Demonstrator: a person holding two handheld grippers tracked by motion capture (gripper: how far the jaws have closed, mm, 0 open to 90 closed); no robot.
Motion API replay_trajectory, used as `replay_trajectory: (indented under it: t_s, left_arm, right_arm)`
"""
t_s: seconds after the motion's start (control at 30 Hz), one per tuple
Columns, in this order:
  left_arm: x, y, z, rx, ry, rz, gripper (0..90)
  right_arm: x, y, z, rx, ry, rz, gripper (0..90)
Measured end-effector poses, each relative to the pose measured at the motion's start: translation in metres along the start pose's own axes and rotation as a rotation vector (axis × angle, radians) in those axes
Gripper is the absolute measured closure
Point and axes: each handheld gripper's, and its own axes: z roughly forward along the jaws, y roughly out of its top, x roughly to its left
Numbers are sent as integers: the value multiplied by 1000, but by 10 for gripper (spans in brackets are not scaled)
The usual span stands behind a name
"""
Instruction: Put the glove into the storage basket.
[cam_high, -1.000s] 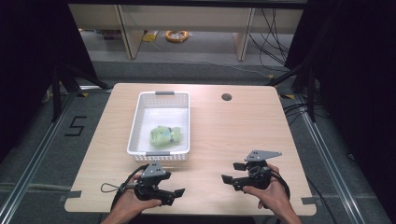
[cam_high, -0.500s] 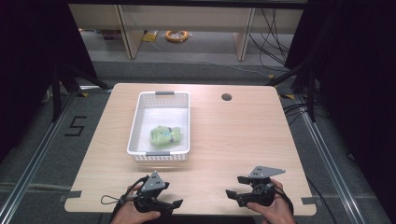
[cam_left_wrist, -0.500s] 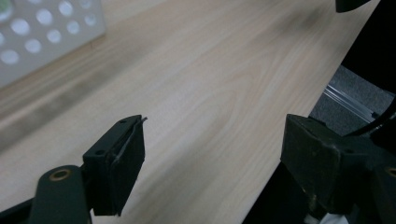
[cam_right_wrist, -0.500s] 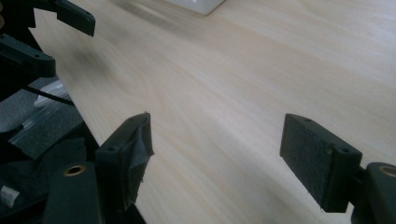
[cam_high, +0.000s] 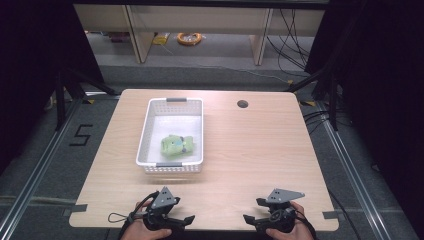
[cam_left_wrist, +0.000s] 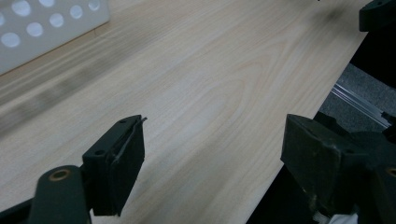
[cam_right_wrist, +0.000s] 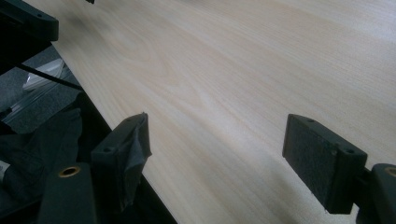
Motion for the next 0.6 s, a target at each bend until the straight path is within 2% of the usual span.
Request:
replay_trajectory:
  t_s: [0.03,0.1,0.2,0.23,0.27,0.3,0.33,0.37,0.4,0.43,0.47,0.5,0.6]
  left_arm:
    - [2,0,-1,17,8,18,209]
    - [2,0,-1,19,6,20,209]
    - [0,0,1,5,-1,3,209]
    - [1,0,0,15,0,10,209]
    - [1,0,0,13,0,-14,209]
    - [2,0,0,13,6,6,209]
    - [1,0,0,0,6,-7,209]
    - [3,0,-1,16,15,16,209]
    - [3,0,-1,14,15,11,209]
    - [1,0,1,-8,7,-31,209]
    - [1,0,0,-3,8,-30,209]
    - [3,0,-1,7,7,-4,209]
    - [4,0,0,8,18,3,209]
  right_arm:
    - [0,0,0,1,0,0,241]
    - [0,0,0,3,-1,-2,242]
    - [-1,-1,0,5,-7,1,242]
    - [-1,-1,0,6,-7,0,242]
    - [-1,-1,1,3,-8,-3,243]
    - [0,-1,1,11,-5,9,243]
    - [-2,-1,1,13,-4,1,244]
    - [-2,-1,1,14,-6,0,244]
    - [-2,-1,2,4,-4,3,243]
    - [-2,-1,1,9,-8,-2,243]
    - [-3,-1,1,10,-12,-8,243]
    - [-3,-1,1,12,-12,-6,243]
    - [-3,-1,0,17,-17,-1,242]
